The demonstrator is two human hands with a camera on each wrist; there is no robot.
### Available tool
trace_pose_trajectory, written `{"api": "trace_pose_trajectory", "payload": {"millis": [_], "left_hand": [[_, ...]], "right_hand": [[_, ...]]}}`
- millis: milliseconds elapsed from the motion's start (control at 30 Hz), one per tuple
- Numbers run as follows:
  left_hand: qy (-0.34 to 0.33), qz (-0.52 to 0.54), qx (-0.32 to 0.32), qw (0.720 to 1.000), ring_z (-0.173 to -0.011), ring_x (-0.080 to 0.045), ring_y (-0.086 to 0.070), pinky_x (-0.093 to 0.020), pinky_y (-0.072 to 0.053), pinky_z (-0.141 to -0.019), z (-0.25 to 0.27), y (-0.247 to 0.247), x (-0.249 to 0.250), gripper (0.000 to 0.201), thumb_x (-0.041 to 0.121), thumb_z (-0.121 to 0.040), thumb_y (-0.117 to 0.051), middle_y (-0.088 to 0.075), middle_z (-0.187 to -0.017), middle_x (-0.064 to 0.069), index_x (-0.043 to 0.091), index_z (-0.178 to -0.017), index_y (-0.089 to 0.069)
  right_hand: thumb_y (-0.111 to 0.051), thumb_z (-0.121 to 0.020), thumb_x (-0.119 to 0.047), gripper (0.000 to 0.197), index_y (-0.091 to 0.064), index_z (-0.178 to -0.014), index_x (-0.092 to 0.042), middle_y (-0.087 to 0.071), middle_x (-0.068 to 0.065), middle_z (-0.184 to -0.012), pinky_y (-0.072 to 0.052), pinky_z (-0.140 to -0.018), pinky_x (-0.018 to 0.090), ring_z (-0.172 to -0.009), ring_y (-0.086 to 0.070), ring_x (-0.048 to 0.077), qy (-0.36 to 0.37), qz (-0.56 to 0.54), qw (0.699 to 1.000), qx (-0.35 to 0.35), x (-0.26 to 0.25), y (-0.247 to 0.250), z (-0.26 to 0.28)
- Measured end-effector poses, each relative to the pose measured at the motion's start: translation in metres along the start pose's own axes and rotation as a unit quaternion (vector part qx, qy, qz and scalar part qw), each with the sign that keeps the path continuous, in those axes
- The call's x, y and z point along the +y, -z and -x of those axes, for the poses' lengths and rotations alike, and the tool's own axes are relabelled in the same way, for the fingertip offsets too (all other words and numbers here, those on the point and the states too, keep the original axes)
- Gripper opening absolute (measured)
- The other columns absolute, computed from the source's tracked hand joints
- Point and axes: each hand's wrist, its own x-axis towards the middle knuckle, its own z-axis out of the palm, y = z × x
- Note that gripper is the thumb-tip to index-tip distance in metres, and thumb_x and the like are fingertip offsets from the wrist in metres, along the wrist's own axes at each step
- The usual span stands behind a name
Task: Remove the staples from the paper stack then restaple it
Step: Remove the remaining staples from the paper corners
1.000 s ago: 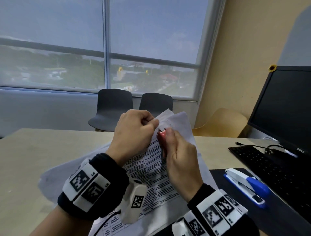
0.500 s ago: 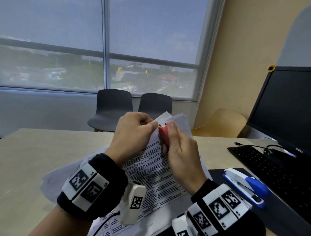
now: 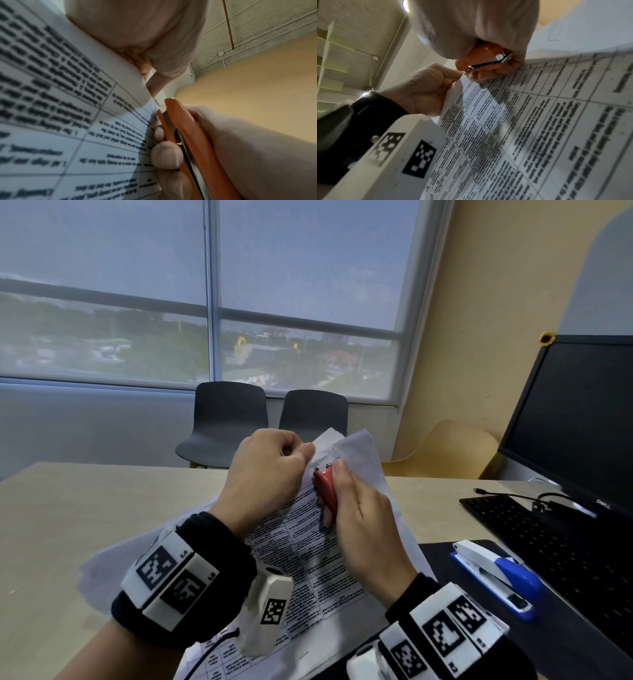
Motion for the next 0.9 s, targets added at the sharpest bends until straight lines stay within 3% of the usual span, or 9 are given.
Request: {"api": "trace_pose_trajectory", "payload": {"millis": [133, 233, 400, 500, 633, 800, 900], "left_hand": [[-0.015, 0.008, -0.027, 0.999, -0.063, -0.022, -0.063, -0.038, -0.054, -0.063, 0.001, 0.001, 0.001, 0.033, 0.033, -0.094, -0.063, -0.069, -0.067, -0.01, 0.011, -0.07, -0.071], [-0.033, -0.01, -0.045, 0.998, -0.064, -0.017, -0.066, -0.039, -0.056, -0.065, 0.004, 0.001, 0.003, 0.024, 0.03, -0.092, -0.065, -0.069, -0.065, -0.004, 0.016, -0.073, -0.073], [-0.015, -0.041, -0.025, 0.999, -0.059, -0.015, -0.052, -0.032, -0.044, -0.062, 0.002, -0.003, 0.0, 0.032, 0.024, -0.093, -0.062, -0.059, -0.057, 0.004, 0.011, -0.064, -0.064], [0.007, -0.023, -0.024, 0.999, -0.061, -0.018, -0.051, -0.035, -0.047, -0.066, 0.001, -0.003, -0.003, 0.034, 0.024, -0.095, -0.06, -0.058, -0.058, 0.002, 0.005, -0.068, -0.066], [0.01, -0.031, -0.017, 0.999, -0.058, -0.015, -0.049, -0.033, -0.045, -0.065, 0.002, -0.005, -0.002, 0.037, 0.024, -0.095, -0.062, -0.054, -0.054, 0.006, 0.013, -0.06, -0.06], [-0.01, -0.07, -0.001, 0.998, -0.059, -0.012, -0.052, -0.027, -0.041, -0.063, 0.006, -0.008, 0.001, 0.037, 0.025, -0.094, -0.063, -0.057, -0.056, 0.008, 0.021, -0.057, -0.057], [-0.031, -0.093, 0.017, 0.995, -0.06, -0.013, -0.052, -0.026, -0.037, -0.062, 0.009, -0.011, 0.005, 0.034, 0.025, -0.093, -0.063, -0.058, -0.057, 0.008, 0.023, -0.06, -0.058]], "right_hand": [[-0.028, -0.103, -0.047, 0.049, -0.054, -0.068, -0.025, -0.054, -0.004, -0.058, -0.04, -0.055, 0.015, -0.055, -0.05, 0.001, -0.023, -0.01, 1.0, -0.011, 0.003, 0.001, 0.0], [-0.027, -0.103, -0.048, 0.05, -0.055, -0.069, -0.024, -0.054, -0.003, -0.059, -0.039, -0.055, 0.016, -0.055, -0.049, 0.002, -0.03, -0.006, 0.999, -0.011, 0.005, 0.002, 0.0], [-0.027, -0.103, -0.047, 0.051, -0.055, -0.069, -0.022, -0.055, -0.002, -0.06, -0.039, -0.056, 0.015, -0.058, -0.051, 0.003, -0.006, 0.032, 0.999, -0.011, 0.006, 0.003, -0.001], [-0.024, -0.098, -0.053, 0.053, -0.06, -0.078, -0.02, -0.057, -0.003, -0.063, -0.041, -0.058, 0.017, -0.063, -0.055, 0.003, 0.008, 0.044, 0.999, -0.022, 0.007, 0.003, -0.001], [-0.025, -0.101, -0.053, 0.051, -0.06, -0.077, -0.024, -0.059, -0.006, -0.064, -0.042, -0.06, 0.022, -0.063, -0.055, 0.004, -0.013, 0.04, 0.998, -0.038, 0.011, 0.005, -0.004], [-0.023, -0.103, -0.052, 0.058, -0.058, -0.07, -0.019, -0.062, 0.003, -0.066, -0.04, -0.061, 0.03, -0.064, -0.056, 0.016, -0.049, 0.088, 0.992, -0.069, -0.001, 0.015, -0.011], [-0.02, -0.104, -0.051, 0.059, -0.058, -0.072, -0.018, -0.063, 0.008, -0.075, -0.038, -0.066, 0.032, -0.074, -0.058, 0.02, -0.063, 0.137, 0.986, -0.071, -0.008, 0.019, -0.019]]}}
